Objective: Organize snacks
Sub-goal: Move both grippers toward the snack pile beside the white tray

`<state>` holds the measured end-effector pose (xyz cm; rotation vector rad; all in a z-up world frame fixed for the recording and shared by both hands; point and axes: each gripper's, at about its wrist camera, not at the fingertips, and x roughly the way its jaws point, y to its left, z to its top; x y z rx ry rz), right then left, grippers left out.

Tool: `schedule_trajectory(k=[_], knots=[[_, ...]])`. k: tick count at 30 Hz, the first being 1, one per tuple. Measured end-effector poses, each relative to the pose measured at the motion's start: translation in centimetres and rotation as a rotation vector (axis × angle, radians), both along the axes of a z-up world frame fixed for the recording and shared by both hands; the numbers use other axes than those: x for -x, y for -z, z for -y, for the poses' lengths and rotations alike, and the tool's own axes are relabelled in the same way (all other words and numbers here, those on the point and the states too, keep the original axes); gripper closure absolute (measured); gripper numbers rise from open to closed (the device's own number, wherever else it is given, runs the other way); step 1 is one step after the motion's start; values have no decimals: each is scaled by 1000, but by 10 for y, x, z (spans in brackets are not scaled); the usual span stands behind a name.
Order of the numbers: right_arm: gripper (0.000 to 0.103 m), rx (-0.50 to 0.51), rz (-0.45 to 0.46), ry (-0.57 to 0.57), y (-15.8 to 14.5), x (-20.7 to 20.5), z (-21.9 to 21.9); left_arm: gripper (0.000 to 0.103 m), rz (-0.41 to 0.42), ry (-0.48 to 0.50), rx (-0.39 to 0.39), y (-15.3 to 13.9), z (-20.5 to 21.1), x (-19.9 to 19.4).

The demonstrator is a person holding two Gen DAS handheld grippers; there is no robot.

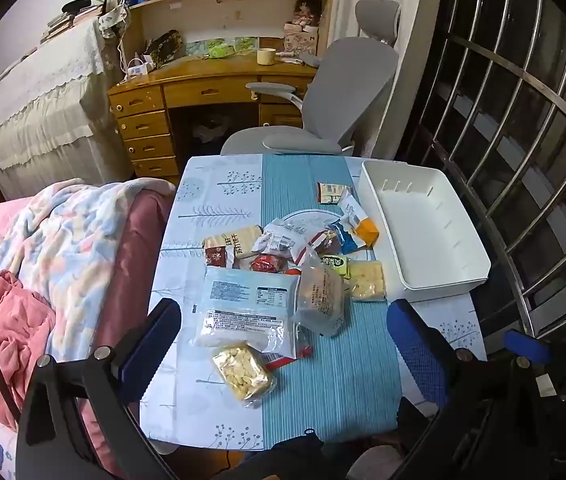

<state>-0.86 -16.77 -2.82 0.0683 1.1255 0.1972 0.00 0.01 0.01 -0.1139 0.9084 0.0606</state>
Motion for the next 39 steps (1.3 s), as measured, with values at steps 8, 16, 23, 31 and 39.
schedule_trajectory(k=[8, 16, 23, 31, 39], knots=[[2, 25, 13, 15, 3, -2, 7, 1, -6, -6, -19, -4, 2, -5], [9, 15, -18, 48, 5, -9, 18, 1, -23, 9, -26, 4, 4, -9], [9, -20, -21, 30, 7, -12, 21, 1, -30, 7, -29, 4, 5, -11], [9, -30, -57, 15, 13, -18, 28, 1, -60, 0, -15, 9, 7, -16], [8, -67, -100, -18, 23, -23, 37, 1, -104, -18, -16, 21, 18, -17]])
